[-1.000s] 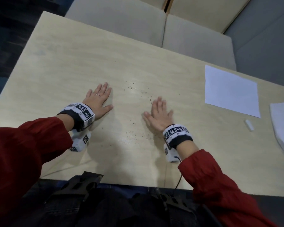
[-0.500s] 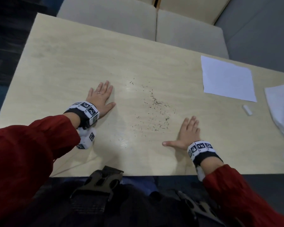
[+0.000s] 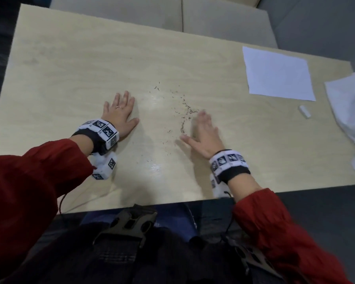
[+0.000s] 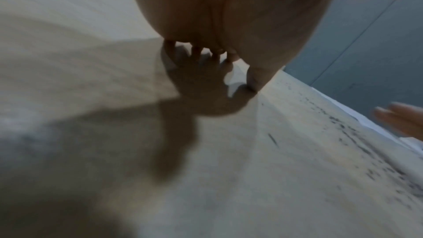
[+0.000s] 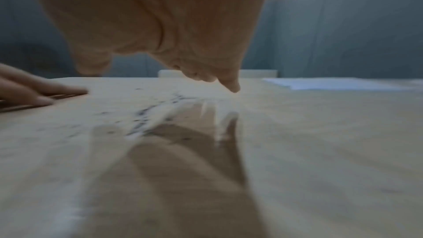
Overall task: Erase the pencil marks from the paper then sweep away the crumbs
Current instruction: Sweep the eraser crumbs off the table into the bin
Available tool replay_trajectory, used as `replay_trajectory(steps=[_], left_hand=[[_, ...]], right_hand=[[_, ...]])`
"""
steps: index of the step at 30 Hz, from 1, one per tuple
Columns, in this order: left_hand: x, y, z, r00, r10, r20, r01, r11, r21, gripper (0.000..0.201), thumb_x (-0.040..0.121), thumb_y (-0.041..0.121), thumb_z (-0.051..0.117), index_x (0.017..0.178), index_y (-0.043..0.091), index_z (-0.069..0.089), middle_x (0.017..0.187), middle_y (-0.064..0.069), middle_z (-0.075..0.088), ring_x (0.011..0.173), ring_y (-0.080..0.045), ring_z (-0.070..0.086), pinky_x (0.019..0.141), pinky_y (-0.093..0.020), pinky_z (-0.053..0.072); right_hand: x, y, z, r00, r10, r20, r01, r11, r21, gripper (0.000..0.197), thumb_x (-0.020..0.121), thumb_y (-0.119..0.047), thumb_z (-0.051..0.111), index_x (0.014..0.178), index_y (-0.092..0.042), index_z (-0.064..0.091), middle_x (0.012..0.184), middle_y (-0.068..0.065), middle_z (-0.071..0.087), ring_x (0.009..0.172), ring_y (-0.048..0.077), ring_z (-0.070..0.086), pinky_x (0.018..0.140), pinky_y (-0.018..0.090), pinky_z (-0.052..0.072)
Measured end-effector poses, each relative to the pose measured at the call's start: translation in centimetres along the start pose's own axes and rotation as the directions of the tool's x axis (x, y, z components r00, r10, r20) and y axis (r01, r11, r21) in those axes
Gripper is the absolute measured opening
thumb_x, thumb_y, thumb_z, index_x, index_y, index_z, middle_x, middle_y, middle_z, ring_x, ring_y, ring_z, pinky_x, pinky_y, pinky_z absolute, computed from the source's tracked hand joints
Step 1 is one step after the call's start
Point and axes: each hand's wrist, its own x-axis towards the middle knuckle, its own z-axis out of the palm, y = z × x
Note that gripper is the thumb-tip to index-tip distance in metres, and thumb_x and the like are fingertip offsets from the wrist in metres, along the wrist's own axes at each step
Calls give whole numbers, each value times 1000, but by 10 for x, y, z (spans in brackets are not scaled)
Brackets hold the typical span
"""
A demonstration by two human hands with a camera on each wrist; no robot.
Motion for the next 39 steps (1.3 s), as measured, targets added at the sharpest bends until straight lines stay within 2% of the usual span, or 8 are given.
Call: replay_trajectory(steps=[8, 13, 16, 19, 24, 30, 34, 39], left_hand=[[-46, -20, 7, 990, 135, -44, -140, 981, -133, 68, 98, 32, 52, 155, 19, 17, 163, 2, 0, 150, -18, 0, 119, -40, 3], [-65, -16, 11, 995, 87, -49, -94, 981, -171, 67, 97, 30, 54, 154, 19, 21, 163, 3, 3, 150, -17, 1, 119, -40, 4], [-78, -16, 8, 993, 63, -102, -92, 947, -307, 54, 96, 24, 57, 147, 15, 40, 159, 1, 23, 148, -16, 18, 118, -31, 13], [-98, -25, 2, 975, -49, -218, -55, 893, -446, 46, 94, 16, 60, 139, 11, 52, 152, -1, 40, 137, -17, 40, 110, -19, 22], [-126, -53, 7, 951, -219, -219, 126, 919, -373, 56, 94, 19, 59, 146, 6, 41, 156, -8, 30, 143, -24, 30, 115, -27, 17], [-146, -61, 23, 927, -306, -216, 210, 902, -376, 63, 93, 18, 61, 149, 4, 34, 159, -9, 22, 147, -24, 22, 118, -30, 15], [-155, -68, 28, 920, -333, -205, 266, 917, -298, 68, 92, 22, 62, 149, 3, 31, 161, -10, 17, 148, -26, 18, 119, -36, 16], [-164, -75, 26, 886, -440, -148, 388, 876, -287, 73, 96, 28, 57, 153, 2, 19, 162, -15, 3, 149, -30, 7, 119, -38, 12]], right_hand=[[-48, 67, 47, 935, 355, -2, -351, 924, -152, 104, 85, -77, 17, 148, -2, -19, 149, 22, -34, 141, 40, -24, 115, 61, 5], [-18, -11, 65, 991, 131, 33, -120, 965, -233, 104, 81, -82, 11, 145, -9, -27, 144, 27, -38, 135, 47, -32, 111, 61, -10], [-5, -30, 53, 992, -60, 109, 78, 983, -164, 97, 85, -76, 17, 147, -14, -24, 150, 14, -35, 140, 33, -30, 110, 57, -10], [11, 0, 14, 999, -26, -35, 26, 1000, -4, 91, 90, -70, 23, 150, -15, -18, 156, 3, -26, 145, 21, -21, 111, 50, -6], [54, 61, -40, 941, 318, -113, -304, 945, 121, 85, 97, -57, 32, 152, -6, -8, 160, 9, -15, 147, 25, -12, 119, 52, 2], [53, -8, -6, 997, 8, -76, 9, 974, 228, 71, 102, -42, 30, 152, -10, -8, 159, 6, -14, 146, 21, -13, 116, 39, -8], [38, -42, 8, 976, -211, -60, 219, 915, 339, 63, 100, -43, 41, 153, -17, 18, 158, 0, 21, 144, 12, 20, 114, 25, 15], [54, 22, -33, 964, 73, -257, 15, 946, 324, 69, 98, -49, 41, 153, -15, 16, 160, 6, 14, 147, 20, 14, 120, 42, 15]])
